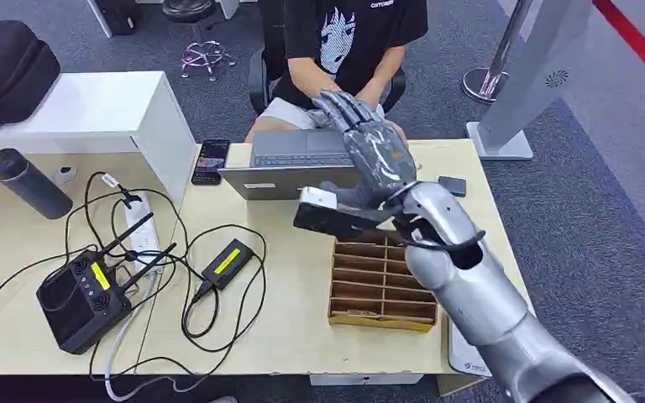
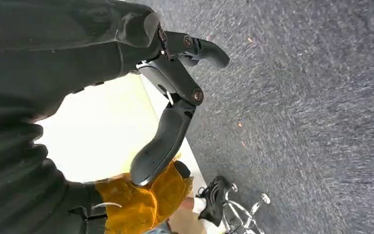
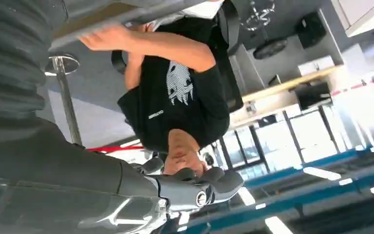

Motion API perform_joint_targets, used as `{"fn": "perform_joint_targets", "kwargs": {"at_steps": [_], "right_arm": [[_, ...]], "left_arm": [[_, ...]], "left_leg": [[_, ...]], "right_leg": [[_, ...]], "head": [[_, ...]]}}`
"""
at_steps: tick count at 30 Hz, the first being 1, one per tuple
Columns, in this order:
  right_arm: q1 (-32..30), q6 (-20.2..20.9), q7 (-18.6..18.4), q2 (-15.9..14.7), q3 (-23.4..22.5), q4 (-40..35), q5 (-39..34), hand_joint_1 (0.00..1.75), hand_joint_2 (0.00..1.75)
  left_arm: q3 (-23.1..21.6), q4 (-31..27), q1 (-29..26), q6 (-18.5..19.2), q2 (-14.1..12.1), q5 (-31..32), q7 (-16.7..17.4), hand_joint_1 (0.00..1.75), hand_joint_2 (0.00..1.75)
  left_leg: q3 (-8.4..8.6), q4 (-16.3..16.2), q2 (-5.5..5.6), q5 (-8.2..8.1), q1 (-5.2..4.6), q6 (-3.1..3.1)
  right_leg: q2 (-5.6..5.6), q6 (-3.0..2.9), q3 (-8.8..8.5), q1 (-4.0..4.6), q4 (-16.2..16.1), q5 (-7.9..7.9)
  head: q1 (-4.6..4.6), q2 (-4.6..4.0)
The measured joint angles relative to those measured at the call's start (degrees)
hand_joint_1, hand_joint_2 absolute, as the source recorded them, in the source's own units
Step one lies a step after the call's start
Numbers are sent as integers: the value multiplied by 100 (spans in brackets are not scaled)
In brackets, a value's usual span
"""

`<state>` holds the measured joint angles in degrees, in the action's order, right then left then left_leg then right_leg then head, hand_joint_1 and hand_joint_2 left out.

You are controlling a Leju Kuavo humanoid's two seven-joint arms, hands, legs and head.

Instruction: Pass the card to the sensor for recognition and then transmit it.

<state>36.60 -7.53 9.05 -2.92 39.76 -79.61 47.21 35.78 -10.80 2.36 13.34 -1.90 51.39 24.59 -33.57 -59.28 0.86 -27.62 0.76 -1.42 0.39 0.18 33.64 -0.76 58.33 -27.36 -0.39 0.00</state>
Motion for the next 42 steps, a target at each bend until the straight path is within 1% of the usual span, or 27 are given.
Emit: {"fn": "perform_joint_targets", "kwargs": {"at_steps": [3,5,8,10,12,17,21,23,29,31,35,42], "right_arm": [[-898,-282,366,-393,-55,-723,144,0,175],[-1279,-406,443,-556,-85,-966,245,0,175],[-1851,-547,452,-830,-195,-1296,317,0,175],[-2071,-571,430,-938,-288,-1333,326,0,175],[-2254,-611,343,-987,-457,-1296,534,0,175],[-2368,-661,247,-987,-645,-934,959,0,175],[-2345,-921,-156,-958,-647,-556,1745,0,175],[-2301,-1013,-287,-932,-640,-316,1974,0,175],[-2154,-1175,-394,-794,-638,322,2145,0,175],[-2126,-1293,-407,-753,-645,473,2234,0,175],[-2098,-1424,-414,-694,-671,639,2310,0,175],[-2085,-1535,-411,-628,-726,746,2356,0,175]], "left_arm": [[92,0,-27,-59,24,-37,15,0,175],[134,0,-28,-75,33,-42,18,0,175],[219,0,-34,-116,52,-50,18,0,175],[251,0,-43,-116,55,-46,24,0,175],[282,0,-33,-116,63,-11,24,0,175],[324,0,-26,-107,81,72,24,0,175],[339,0,-17,-77,85,149,13,0,175],[339,0,-15,-61,85,184,13,0,175],[339,0,-11,-44,85,232,11,0,175],[341,0,-10,-31,85,254,11,0,175],[348,0,-11,-22,85,280,2,0,175],[350,0,-11,-18,85,297,0,0,175]], "left_leg": [[-4,0,0,-10,-1,8],[-3,0,-11,-14,-3,8],[-4,1,-4,-16,-2,10],[-2,1,-8,-16,-2,10],[-2,1,-8,-15,-3,10],[1,1,-8,-13,-2,9],[1,1,-8,-13,-2,9],[0,1,-8,-13,-2,9],[0,1,-7,-13,-2,9],[1,1,-8,-13,-2,9],[1,1,-8,-13,-2,9],[2,1,-8,-13,-2,9]], "right_leg": [[-1,5,-1,0,-5,-5],[7,5,4,-1,-6,-5],[-2,10,-5,-1,-6,-13],[3,9,-4,-1,-6,-13],[3,8,-4,-1,-5,-12],[2,7,-6,-1,-3,-11],[2,6,-6,-1,0,-10],[2,6,-6,-1,0,-10],[1,6,-6,-1,-1,-10],[2,6,-6,-1,-1,-10],[2,6,-6,-1,-1,-10],[2,6,-6,-1,-1,-10]], "head": [[4,0],[-2,0],[0,0],[0,0],[2,0],[0,0],[0,0],[0,0],[-2,0],[0,0],[0,0],[0,0]]}}
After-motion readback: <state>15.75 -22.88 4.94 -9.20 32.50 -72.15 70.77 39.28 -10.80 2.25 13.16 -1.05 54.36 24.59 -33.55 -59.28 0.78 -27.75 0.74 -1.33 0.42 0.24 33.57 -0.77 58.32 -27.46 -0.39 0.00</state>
